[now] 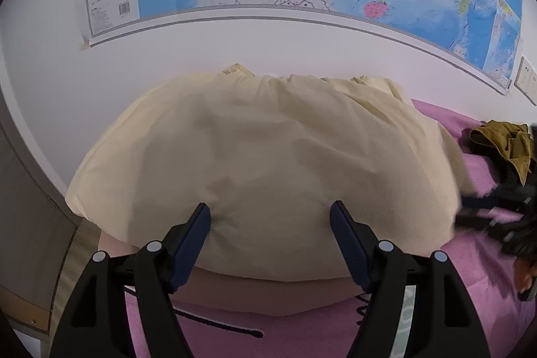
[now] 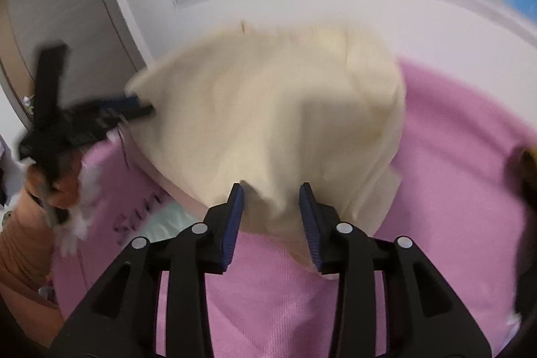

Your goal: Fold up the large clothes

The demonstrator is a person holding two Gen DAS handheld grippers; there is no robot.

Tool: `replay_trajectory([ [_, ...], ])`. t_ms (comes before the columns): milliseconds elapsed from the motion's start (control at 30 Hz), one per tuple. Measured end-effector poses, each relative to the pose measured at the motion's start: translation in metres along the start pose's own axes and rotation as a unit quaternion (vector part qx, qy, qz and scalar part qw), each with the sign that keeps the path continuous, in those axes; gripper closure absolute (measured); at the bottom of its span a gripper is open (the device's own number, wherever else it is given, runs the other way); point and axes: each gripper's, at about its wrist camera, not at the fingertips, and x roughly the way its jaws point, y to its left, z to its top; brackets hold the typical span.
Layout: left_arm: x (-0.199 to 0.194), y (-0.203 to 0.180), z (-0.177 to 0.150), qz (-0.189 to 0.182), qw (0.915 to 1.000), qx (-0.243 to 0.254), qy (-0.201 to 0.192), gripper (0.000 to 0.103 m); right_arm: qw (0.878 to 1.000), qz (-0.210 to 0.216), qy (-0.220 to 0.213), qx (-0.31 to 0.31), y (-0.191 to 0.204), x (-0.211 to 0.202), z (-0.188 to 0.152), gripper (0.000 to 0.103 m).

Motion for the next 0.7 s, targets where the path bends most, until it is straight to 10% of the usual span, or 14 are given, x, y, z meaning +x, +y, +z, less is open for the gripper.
replay_trajectory([
  [333, -0.007, -0.004, -0.004, 0.010, 0.9997, -0.016, -0.012, 0.029, 0.998, 0.023, -0.063, 0.005, 0.017, -0.032, 0.012, 0.056],
  [700, 0.000, -0.008, -0.023, 0.026, 0.9992, -0.030, -0.009, 0.025, 0.999, -0.009, -0.039, 0.012, 0.034, 0.001, 0.015, 0.049],
])
